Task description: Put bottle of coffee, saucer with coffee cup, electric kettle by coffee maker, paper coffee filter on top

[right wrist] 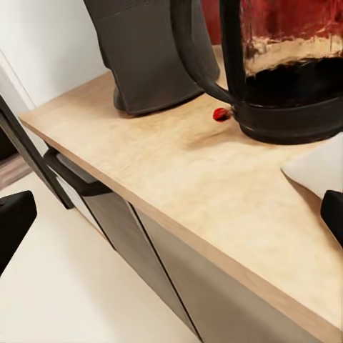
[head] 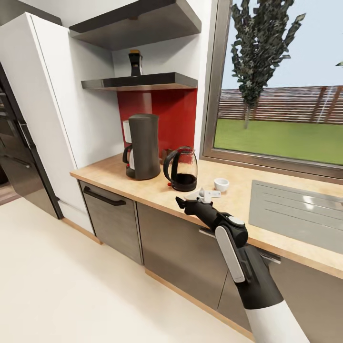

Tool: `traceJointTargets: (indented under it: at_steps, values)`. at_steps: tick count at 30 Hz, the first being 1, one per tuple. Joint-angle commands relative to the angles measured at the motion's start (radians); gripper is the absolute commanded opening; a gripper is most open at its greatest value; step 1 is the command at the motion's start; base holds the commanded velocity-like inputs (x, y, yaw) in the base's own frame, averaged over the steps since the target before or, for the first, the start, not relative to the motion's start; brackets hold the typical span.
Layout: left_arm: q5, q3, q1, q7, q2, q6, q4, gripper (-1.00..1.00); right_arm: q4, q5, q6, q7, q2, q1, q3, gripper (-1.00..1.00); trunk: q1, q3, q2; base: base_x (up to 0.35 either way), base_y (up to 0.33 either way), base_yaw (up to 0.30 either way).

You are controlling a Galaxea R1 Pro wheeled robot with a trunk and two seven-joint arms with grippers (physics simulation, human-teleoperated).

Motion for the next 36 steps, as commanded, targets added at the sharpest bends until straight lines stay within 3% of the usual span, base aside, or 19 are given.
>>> traceJointTargets:
  at_steps: [1, 10, 20, 26, 36]
  values:
    - [-0.001, 0.003, 0.000, 0.000, 0.000, -0.001, -0.001, 1.00, 0.000, -0.001, 0.005, 0.000, 0.001, -0.001, -0.001, 1.00, 0.000, -0.001, -0.001, 0.000, 0.000, 0.000]
    - [-0.001, 0.003, 0.000, 0.002, 0.000, 0.000, -0.001, 1.00, 0.006, 0.001, -0.004, 0.000, -0.005, 0.002, -0.003, 1.00, 0.000, -0.001, -0.001, 0.039, 0.000, -0.011]
    - [-0.001, 0.003, 0.000, 0.002, -0.002, 0.000, -0.001, 1.00, 0.014, 0.001, -0.006, -0.001, -0.005, 0.004, -0.005, 1.00, 0.000, -0.001, -0.001, 0.086, 0.000, -0.266]
    - [0.000, 0.003, 0.000, 0.003, -0.002, 0.000, -0.001, 1.00, 0.016, 0.001, -0.005, 0.000, -0.005, 0.004, -0.004, 1.00, 0.000, -0.001, -0.001, 0.058, 0.032, -0.070]
    - [-0.001, 0.002, 0.000, 0.003, -0.002, 0.000, -0.001, 1.00, 0.095, 0.001, -0.007, 0.000, -0.006, 0.007, -0.005, 1.00, 0.000, -0.001, -0.001, 0.137, 0.073, -0.002]
